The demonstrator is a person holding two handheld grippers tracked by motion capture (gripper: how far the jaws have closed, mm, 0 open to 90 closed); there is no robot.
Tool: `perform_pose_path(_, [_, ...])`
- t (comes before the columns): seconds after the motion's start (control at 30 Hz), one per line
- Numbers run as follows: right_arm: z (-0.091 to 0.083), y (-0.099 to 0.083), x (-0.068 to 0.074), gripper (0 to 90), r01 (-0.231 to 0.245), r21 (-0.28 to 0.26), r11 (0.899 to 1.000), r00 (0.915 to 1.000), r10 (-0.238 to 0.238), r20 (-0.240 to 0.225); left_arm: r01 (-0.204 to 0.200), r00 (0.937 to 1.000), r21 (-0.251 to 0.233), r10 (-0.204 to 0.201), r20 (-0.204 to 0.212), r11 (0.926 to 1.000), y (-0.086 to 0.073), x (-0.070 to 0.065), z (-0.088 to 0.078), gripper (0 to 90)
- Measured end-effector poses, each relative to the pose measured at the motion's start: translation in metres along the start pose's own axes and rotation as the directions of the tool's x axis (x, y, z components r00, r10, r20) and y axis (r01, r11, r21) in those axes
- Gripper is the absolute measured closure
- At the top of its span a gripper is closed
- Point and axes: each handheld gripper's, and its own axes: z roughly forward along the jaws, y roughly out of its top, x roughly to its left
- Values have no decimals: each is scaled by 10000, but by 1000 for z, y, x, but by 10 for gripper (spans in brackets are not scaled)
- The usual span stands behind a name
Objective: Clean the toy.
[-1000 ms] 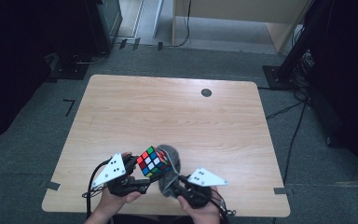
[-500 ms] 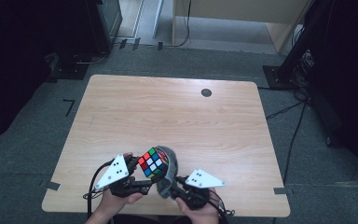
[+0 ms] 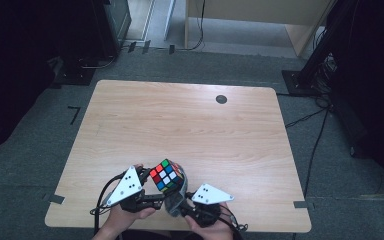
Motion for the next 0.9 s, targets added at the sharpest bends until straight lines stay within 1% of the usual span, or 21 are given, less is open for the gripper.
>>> perform_pose_path(0.03, [-5,0,-10,763,-225,-67,9997,9988,228,434,60,9999,-33,-60,-87,10000,0,3,-1,341])
perform_pose_path(0.07, [-14,1,-24,764,-529,-244,9983,9932,551,1022,119,9998,-23,-119,-128,9999,0,5,-2,341])
perform_pose_path(0.1, [-21,1,-33,764,-681,-374,9970,9873,728,1415,224,9995,-20,-224,-212,9997,0,8,-3,341])
perform_pose_path(0.13, [-32,1,-48,764,-834,-548,9950,9710,935,2199,256,9993,0,-256,-259,9997,-1,10,-4,341])
perform_pose_path(0.17, [-38,0,-56,763,-879,-584,9944,9571,1005,2717,354,9989,34,-353,-306,9994,-1,13,-5,341])
perform_pose_path(0.2, [-47,-2,-69,763,-820,-454,9956,9305,928,3542,433,9984,46,-431,-356,9991,-2,15,-5,341])
perform_pose_path(0.23, [-51,-5,-79,763,-777,-227,9967,9072,801,4129,456,9982,67,-453,-386,9989,-2,16,-5,340])
perform_pose_path(0.27, [-53,-8,-85,763,-732,-21,9973,8914,664,4484,490,9979,89,-486,-420,9988,-3,17,-5,341])
perform_pose_path(0.3, [-55,-13,-92,763,-863,180,9961,8779,675,4741,502,9978,118,-496,-449,9987,-3,18,-4,340])
perform_pose_path(0.33, [-55,-18,-99,761,-1206,332,9921,8748,904,4761,505,9977,145,-498,-460,9986,-4,19,-4,341])
perform_pose_path(0.4, [-50,-23,-104,755,-1404,606,9882,8724,945,4796,504,9978,215,-494,-453,9985,-5,19,-3,341])
perform_pose_path(0.5, [-37,-30,-104,720,-1491,1032,9834,8821,851,4634,583,9973,349,-567,-472,9977,-7,20,-1,341])
perform_pose_path(0.53, [-34,-32,-104,688,-1447,1120,9831,8854,782,4581,574,9973,415,-554,-489,9975,-8,21,0,340])
perform_pose_path(0.6, [-28,-36,-106,612,-1386,1372,9808,8853,606,4610,601,9960,576,-560,-693,9965,-10,23,0,340])
perform_pose_path(0.63, [-26,-39,-108,567,-1449,1429,9791,8853,637,4606,719,9945,651,-665,-810,9953,-11,26,0,340])
perform_pose_path(0.67, [-25,-41,-110,499,-1599,1337,9780,8870,829,4543,804,9935,690,-744,-858,9944,-12,28,0,340])
perform_pose_path(0.7, [-25,-42,-111,459,-1631,1218,9791,8887,922,4492,938,9920,742,-869,-914,9928,-14,31,0,340])
perform_pose_path(0.8, [-32,-34,-108,362,-1350,539,9894,8946,984,4360,1215,9876,833,-1120,-1103,9891,-16,36,0,340])
perform_pose_path(0.83, [-35,-29,-103,346,-1061,148,9942,8990,895,4288,1274,9869,839,-1179,-1105,9883,-16,37,0,340])
perform_pose_path(0.87, [-37,-25,-100,333,-909,-95,9958,9034,865,4201,1373,9854,818,-1277,-1126,9872,-16,38,0,339])
perform_pose_path(0.9, [-39,-21,-95,324,-709,-352,9969,9133,791,3995,1432,9845,834,-1333,-1139,9862,-16,39,0,340])
